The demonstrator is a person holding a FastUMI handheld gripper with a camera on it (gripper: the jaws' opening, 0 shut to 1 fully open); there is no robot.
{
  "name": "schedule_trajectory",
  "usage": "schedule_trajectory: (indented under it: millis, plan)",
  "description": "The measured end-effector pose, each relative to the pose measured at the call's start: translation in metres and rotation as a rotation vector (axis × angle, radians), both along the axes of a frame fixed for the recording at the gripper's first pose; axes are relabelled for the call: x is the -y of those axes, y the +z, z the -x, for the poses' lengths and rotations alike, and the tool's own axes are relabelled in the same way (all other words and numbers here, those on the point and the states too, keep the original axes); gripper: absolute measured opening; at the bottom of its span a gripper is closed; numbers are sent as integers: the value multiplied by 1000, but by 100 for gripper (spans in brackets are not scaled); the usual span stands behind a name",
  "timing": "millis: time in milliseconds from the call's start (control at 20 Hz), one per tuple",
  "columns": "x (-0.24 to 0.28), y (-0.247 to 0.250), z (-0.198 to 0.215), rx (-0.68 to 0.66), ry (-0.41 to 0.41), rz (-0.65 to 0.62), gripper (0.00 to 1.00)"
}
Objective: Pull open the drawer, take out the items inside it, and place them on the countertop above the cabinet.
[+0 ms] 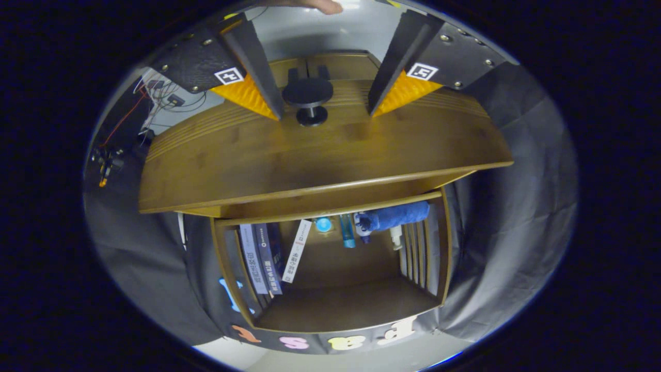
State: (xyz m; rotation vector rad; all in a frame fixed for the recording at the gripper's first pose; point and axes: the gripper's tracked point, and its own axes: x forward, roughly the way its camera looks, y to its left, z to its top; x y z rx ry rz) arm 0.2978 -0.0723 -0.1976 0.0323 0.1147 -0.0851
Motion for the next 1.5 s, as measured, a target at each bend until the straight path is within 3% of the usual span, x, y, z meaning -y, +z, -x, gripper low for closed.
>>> schedule_trajectory:
  millis: [200,600,1050,1500]
  plan:
    - [1,0,-16,16,14,-35,99]
    - [3,7,-62,8,13,23,99]
    - [2,7,-72,32,13,36,99]
    - [6,9,-127,102,1,72,98]
